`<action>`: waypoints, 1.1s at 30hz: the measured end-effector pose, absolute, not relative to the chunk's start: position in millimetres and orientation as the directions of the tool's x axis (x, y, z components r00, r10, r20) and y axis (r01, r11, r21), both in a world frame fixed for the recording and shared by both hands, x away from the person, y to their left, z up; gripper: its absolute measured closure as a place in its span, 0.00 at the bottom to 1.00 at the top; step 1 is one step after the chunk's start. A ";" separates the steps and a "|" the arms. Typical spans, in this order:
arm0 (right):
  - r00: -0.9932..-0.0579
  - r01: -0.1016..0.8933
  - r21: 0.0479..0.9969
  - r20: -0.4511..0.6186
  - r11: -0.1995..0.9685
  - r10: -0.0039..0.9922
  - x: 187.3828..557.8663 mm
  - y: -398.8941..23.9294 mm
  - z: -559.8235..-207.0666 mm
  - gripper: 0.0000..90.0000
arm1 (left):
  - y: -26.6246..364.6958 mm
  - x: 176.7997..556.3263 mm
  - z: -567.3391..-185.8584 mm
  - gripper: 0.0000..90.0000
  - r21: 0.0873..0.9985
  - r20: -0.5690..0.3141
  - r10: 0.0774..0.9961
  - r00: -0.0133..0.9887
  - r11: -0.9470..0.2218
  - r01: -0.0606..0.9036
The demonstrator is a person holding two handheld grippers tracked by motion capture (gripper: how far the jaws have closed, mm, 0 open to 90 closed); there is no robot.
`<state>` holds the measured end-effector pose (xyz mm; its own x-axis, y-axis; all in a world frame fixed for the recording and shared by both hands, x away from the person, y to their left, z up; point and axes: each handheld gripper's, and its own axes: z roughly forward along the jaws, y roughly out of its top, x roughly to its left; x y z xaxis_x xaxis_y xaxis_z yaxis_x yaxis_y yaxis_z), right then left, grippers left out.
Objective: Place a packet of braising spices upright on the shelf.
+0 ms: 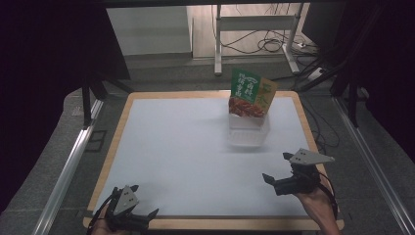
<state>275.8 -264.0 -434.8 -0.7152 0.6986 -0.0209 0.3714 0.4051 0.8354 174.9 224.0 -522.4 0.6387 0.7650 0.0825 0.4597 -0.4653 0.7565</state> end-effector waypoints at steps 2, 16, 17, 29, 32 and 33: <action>-0.712 0.372 0.837 -0.019 0.400 0.702 272.5 -265.7 -436.6 0.00 | 223.8 174.8 -522.4 0.01 0.756 0.084 0.765 0.639 -0.467 0.459; -0.682 0.409 0.833 0.009 0.372 0.731 256.9 -278.5 -457.4 0.00 | 223.1 174.7 -522.5 0.01 0.752 0.093 0.763 0.640 -0.475 0.456; -0.682 0.413 0.832 0.012 0.371 0.731 256.2 -279.1 -459.5 0.00 | 223.0 174.7 -522.5 0.01 0.752 0.094 0.763 0.640 -0.475 0.456; -0.685 0.423 0.811 -0.006 0.404 0.729 249.1 -277.7 -475.5 0.00 | 222.4 174.4 -522.7 0.01 0.751 0.097 0.760 0.643 -0.480 0.454; -0.689 0.419 0.808 -0.015 0.414 0.725 248.6 -277.2 -479.4 0.00 | 222.3 174.3 -522.6 0.01 0.750 0.099 0.759 0.643 -0.482 0.454; -0.688 0.421 0.806 -0.014 0.415 0.725 248.4 -277.0 -480.1 0.00 | 222.2 174.2 -522.7 0.01 0.750 0.099 0.759 0.643 -0.482 0.453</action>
<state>248.4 -277.0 -480.1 -0.6883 0.7253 -0.0138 0.4212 0.4151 0.8064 174.2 222.2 -522.7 0.6435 0.7590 0.0994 0.4533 -0.4824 0.7495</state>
